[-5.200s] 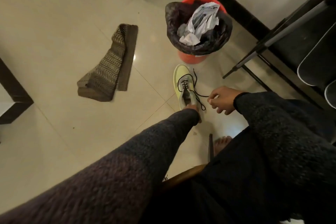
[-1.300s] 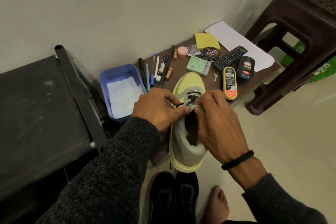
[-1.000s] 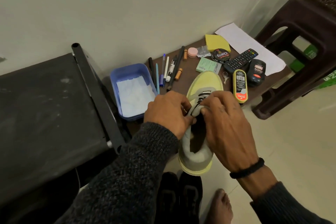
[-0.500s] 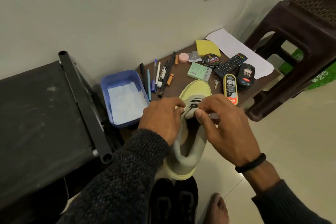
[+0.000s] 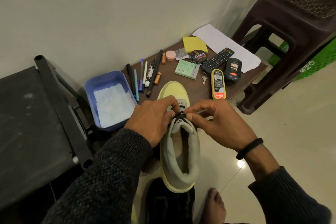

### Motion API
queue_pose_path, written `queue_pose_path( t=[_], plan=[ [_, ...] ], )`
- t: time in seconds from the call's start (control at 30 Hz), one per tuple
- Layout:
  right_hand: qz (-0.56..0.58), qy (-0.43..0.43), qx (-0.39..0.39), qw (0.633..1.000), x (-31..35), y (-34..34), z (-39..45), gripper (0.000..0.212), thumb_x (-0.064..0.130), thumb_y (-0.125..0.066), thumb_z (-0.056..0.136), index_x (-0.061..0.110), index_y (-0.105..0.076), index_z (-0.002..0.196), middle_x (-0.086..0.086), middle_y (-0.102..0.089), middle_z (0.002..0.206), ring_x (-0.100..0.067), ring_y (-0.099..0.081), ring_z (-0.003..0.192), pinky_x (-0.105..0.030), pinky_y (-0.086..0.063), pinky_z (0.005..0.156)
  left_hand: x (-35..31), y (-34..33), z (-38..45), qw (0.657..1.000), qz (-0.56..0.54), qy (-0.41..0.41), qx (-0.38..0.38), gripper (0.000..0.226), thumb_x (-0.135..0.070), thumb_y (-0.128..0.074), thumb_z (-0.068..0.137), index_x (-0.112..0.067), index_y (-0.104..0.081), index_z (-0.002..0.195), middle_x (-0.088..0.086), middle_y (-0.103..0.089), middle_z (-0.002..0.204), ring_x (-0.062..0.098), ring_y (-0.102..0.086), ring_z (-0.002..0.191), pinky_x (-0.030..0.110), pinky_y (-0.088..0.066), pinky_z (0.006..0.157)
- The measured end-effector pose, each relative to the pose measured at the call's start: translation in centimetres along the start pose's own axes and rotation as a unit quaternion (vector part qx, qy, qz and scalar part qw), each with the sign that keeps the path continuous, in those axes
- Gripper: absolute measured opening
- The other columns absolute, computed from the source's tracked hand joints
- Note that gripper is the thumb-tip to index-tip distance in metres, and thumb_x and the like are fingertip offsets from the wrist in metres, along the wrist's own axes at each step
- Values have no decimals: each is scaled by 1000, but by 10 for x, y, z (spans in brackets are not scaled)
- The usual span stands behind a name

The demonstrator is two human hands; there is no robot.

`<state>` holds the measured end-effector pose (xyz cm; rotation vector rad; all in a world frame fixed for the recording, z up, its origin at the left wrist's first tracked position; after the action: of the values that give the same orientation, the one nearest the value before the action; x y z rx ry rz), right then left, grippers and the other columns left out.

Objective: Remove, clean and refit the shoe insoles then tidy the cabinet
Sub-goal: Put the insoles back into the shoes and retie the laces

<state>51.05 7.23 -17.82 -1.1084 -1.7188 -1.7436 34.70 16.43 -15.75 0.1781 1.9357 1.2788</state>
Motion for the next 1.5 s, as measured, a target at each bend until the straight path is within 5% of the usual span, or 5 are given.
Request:
queue_pose_path(
  t=[0.3,0.7,0.87,1.2,1.5],
  plan=[
    [-49,20,56,997,4,-1,2,14,33,-61,98,31,-71,107,21,-66,104,0,-63,97,-23,-55,81,7,2,-12,997,-62,32,13,9,-30,-63,97,-39,-60,98,-15,-66,90,3,-63,82,38,-58,88],
    [-121,66,-40,990,9,-10,2,7,19,-48,103,20,-54,100,6,-54,96,-8,-48,87,-18,-41,71,2,6,-7,998,-30,-1,-51,8,-33,-63,98,-37,-67,103,-13,-70,94,10,-64,88,42,-53,94],
    [-85,43,-24,995,5,-10,5,7,24,-51,102,24,-58,104,14,-58,100,-3,-53,96,-17,-46,74,3,2,0,998,25,-20,-61,13,-31,-57,101,-31,-67,110,-6,-70,103,12,-60,95,29,-48,87],
    [-7,29,20,999,0,-4,8,10,32,-58,99,35,-67,102,21,-65,102,-2,-61,102,-30,-59,79,1,-2,3,997,76,-26,12,4,-29,-41,107,-27,-38,106,-5,-50,99,15,-49,88,35,-47,87],
    [-3,22,20,1000,-1,-4,9,10,30,-56,101,36,-65,102,22,-65,100,0,-61,99,-28,-59,79,5,3,-1,998,52,-18,5,15,-33,-51,104,-29,-59,115,-4,-65,111,15,-59,101,39,-52,95]
  ],
)
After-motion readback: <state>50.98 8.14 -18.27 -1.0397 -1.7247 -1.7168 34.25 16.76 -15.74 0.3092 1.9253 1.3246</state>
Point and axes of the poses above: each hand's wrist, its own z-axis towards the middle knuckle, its own y-axis out of the back of the hand, x = y × z, the point moved 3 cm from there along z, towards the middle knuckle
